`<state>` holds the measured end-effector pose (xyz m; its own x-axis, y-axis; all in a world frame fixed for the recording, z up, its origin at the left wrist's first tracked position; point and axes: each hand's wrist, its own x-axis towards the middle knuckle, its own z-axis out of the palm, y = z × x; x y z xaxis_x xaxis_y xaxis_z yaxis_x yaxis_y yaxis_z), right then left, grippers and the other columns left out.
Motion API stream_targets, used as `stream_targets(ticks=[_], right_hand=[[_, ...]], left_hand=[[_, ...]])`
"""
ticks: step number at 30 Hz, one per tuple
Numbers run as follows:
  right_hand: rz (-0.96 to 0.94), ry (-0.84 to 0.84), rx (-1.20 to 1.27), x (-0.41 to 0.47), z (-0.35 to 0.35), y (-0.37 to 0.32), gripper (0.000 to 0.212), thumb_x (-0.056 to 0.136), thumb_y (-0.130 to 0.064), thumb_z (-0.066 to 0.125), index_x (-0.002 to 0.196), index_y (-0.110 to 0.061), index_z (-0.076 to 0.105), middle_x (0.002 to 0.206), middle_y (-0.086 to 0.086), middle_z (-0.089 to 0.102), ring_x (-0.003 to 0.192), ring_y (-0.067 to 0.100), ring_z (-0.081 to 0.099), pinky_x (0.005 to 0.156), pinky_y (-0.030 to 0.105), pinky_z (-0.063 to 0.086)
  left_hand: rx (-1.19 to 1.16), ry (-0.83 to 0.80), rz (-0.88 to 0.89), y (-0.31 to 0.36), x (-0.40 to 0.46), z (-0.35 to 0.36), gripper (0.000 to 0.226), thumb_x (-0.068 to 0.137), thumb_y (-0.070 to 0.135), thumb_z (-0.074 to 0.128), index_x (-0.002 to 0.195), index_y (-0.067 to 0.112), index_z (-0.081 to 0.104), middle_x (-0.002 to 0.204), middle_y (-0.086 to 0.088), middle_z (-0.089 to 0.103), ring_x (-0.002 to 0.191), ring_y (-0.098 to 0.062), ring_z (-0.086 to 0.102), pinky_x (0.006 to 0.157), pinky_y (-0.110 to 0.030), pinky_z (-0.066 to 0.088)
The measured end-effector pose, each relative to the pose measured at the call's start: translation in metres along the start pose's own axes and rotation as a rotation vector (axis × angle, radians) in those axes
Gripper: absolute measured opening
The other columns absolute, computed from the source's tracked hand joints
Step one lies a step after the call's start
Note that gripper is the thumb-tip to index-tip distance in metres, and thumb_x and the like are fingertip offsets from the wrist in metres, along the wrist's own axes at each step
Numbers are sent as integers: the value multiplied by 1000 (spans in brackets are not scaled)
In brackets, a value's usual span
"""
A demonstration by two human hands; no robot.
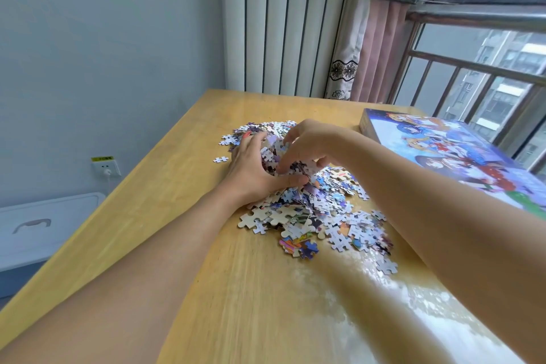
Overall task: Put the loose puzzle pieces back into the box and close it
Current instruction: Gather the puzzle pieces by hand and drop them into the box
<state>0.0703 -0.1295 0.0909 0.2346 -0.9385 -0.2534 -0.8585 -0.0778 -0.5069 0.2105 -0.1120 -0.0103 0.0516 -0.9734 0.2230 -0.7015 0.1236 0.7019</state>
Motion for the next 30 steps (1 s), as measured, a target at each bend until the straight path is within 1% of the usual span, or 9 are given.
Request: stream_targets(ticks=[3, 9, 12, 14, 17, 21, 24, 28, 30], right_hand=[[27, -54, -54, 1, 3, -2, 73, 70, -32, 91, 133, -10, 60, 126, 13, 63, 105, 30, 63, 89, 41, 59], [1, -1, 152, 1, -5, 9, 68, 72, -14, 88, 134, -16, 60, 110, 4, 64, 95, 26, 64, 83, 38, 59], [1, 38, 334, 0, -14, 31, 66, 69, -16, 90, 128, -16, 62, 114, 10, 67, 104, 32, 65, 94, 47, 56], [-27, 42, 491, -2, -17, 46, 56, 69, -14, 89, 120, -16, 65, 116, 15, 70, 100, 30, 67, 87, 43, 58], [-76, 51, 741, -10, -13, 63, 51, 75, -5, 85, 119, -18, 64, 110, 16, 72, 83, 21, 61, 65, 29, 52], [-123, 52, 890, -17, 0, 72, 51, 78, -2, 81, 120, -23, 61, 115, 21, 71, 90, 27, 67, 73, 40, 55], [-111, 75, 896, -17, 8, 75, 64, 76, -4, 84, 130, -27, 59, 118, 17, 66, 92, 26, 66, 74, 37, 55], [-110, -6, 952, -16, 13, 76, 38, 82, -4, 79, 117, -7, 63, 106, 11, 71, 81, 19, 67, 62, 26, 50], [-116, -27, 1003, -16, 16, 76, 32, 84, -1, 77, 113, 2, 63, 94, 10, 71, 71, 14, 68, 56, 21, 51]], left_hand=[[-29, -1, 7, 0, 0, 0, 150, 28, 100, 63, 155, 33, 20, 161, 8, 18, 148, -19, 24, 118, -50, 32], [-103, 72, 35, 1, -2, -4, 142, 36, 98, 63, 154, 29, 25, 158, 5, 27, 146, -17, 26, 118, -46, 31], [-186, 117, 35, 7, -5, -6, 119, 57, 94, 49, 152, 25, 32, 154, 2, 34, 142, -17, 31, 117, -43, 30], [-234, 149, 41, 10, -5, -8, 97, 73, 87, 38, 146, 23, 42, 148, 3, 42, 138, -15, 36, 116, -41, 31], [-197, 253, 133, 12, -5, -7, 51, 92, 57, 59, 130, 21, 59, 130, 10, 54, 121, -7, 47, 106, -32, 40], [-214, 218, 221, 21, -11, -5, 25, 93, 30, 70, 115, 19, 71, 112, 14, 68, 106, -2, 61, 96, -25, 47], [-230, 148, 248, 26, -15, -1, 12, 93, 23, 70, 103, 28, 73, 97, 18, 71, 95, 8, 64, 88, -22, 50], [-200, 155, 243, 29, -17, 4, 17, 97, 25, 64, 110, 24, 75, 107, 8, 75, 104, -9, 67, 94, -32, 53], [-164, 124, 257, 32, -19, 6, 18, 99, 21, 61, 110, 25, 75, 100, 3, 76, 94, -17, 69, 85, -38, 55]])
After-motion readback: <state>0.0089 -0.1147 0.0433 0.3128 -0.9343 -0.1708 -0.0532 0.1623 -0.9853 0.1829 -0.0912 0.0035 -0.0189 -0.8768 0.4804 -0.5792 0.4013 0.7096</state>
